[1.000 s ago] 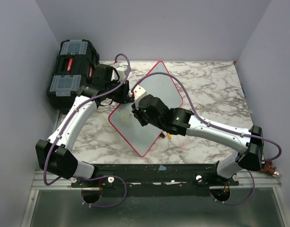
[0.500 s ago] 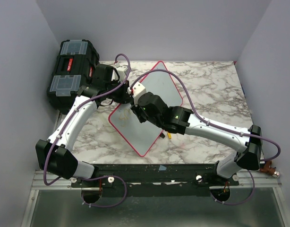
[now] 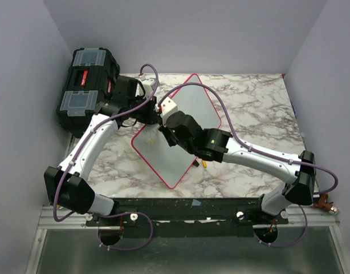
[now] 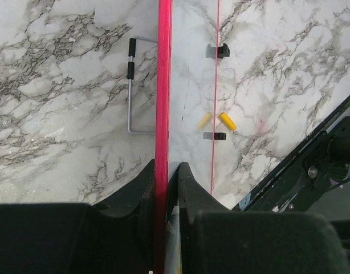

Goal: Write a sentence on the whiteboard

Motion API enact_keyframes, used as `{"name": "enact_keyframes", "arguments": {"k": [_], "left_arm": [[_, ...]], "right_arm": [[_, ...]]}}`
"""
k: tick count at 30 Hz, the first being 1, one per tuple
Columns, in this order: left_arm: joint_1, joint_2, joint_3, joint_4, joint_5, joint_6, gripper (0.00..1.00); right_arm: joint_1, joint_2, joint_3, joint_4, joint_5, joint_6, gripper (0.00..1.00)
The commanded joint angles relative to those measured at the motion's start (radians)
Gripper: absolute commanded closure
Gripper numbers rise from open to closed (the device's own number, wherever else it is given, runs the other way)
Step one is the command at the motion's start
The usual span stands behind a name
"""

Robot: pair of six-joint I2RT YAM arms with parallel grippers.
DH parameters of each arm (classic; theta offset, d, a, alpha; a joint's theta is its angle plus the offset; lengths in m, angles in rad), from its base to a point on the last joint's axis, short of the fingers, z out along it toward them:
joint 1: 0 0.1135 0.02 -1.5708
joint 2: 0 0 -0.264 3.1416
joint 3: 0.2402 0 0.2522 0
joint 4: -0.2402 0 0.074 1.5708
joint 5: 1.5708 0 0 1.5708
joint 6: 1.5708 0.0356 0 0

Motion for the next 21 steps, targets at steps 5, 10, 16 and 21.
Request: {"name": "enact_keyframes", "arguments": {"k": [5,10,16,21], "left_arm": [[-0.019,0.019,0.052,-0.033,-0.107,0.108,1.00],[-0.019,0.019,0.057,-0.033,-0.110,0.106,1.00],[-0.019,0.018,0.054,-0.035,-0.115,0.109,1.00],[-0.019,0.021,0.056,-0.036,-0.114,0.112,1.00]], "right_arm": [[-0.004,0.015,-0.072,-0.002,-0.031,0.033,0.99],[-0.005,-0.004,-0.101,-0.006,-0.043,0.043,0.99],[-0.004,-0.017,-0.113,-0.008,-0.045,0.047,0.99],[-0.004,-0.039,-0.110,-0.033,-0.036,0.054,0.99]]}}
